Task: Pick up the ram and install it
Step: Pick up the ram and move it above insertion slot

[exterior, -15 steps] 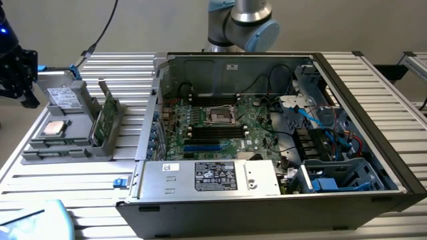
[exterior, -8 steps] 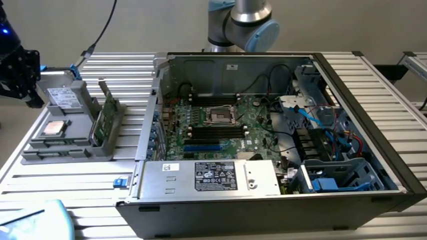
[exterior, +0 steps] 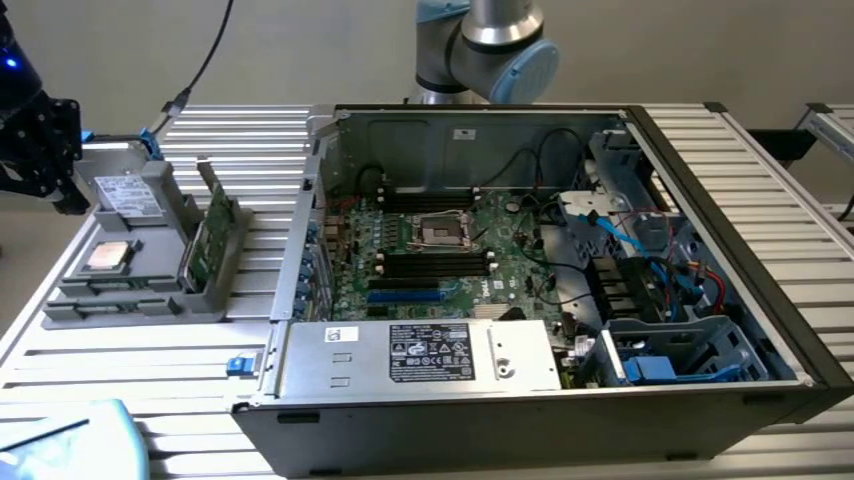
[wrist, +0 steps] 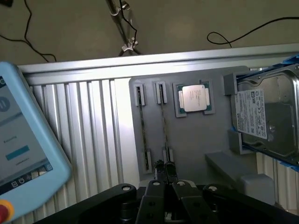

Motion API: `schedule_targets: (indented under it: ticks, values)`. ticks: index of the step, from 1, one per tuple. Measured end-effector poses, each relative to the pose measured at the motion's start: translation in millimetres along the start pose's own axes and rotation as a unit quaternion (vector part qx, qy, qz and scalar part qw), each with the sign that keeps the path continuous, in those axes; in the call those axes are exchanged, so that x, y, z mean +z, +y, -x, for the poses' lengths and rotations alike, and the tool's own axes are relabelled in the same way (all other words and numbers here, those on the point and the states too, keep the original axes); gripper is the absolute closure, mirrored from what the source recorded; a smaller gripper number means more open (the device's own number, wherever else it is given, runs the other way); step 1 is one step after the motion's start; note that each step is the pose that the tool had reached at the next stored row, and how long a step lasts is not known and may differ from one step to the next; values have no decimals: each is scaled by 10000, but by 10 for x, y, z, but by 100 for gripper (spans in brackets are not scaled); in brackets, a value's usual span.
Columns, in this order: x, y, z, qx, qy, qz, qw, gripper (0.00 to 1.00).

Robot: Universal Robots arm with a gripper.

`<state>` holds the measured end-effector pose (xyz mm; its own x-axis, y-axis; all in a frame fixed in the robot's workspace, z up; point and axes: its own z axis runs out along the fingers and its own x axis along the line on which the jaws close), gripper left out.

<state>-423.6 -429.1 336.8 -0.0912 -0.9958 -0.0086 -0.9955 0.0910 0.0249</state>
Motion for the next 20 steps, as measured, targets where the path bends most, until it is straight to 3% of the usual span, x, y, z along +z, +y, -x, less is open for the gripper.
schedule_targets:
  ticks: [9,15,16,17,20]
  values:
    - [5,24,-2,-266,7,3,9996,89]
    - [5,28,-2,-287,7,7,9996,88]
    - [5,28,-2,-287,7,7,9996,76]
    - [5,28,-2,-287,8,7,9996,76]
    - [5,28,-2,-287,7,7,9996,63]
